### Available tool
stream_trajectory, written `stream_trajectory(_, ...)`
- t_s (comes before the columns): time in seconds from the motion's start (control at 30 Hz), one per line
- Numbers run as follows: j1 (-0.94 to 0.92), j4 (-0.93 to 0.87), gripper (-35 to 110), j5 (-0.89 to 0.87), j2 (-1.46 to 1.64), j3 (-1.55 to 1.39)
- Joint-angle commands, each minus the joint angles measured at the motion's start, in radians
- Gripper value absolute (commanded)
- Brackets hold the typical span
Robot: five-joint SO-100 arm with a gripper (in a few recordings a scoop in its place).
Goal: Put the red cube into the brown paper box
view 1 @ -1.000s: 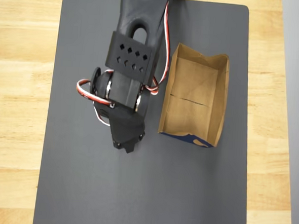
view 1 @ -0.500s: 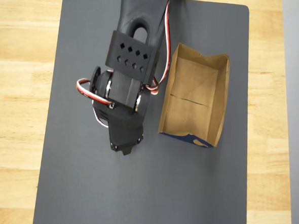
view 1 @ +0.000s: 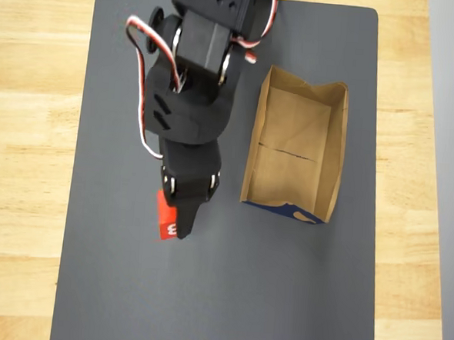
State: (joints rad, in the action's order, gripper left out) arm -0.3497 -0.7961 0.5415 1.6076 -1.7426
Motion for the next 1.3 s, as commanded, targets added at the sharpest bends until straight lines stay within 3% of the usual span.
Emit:
stream_trajectory(0.0,0.043,0.011,0,0.011,0.298,-0.123)
stream_trajectory(0.37,0.302,-0.183,0,-0.067,0.623,-0.206)
stream_trajectory(1.2,0.485,-0.259,0,0.026,0.482,-0.331)
stream_trajectory(1.27,0.488,-0.261,13,0.037,0.479,-0.337)
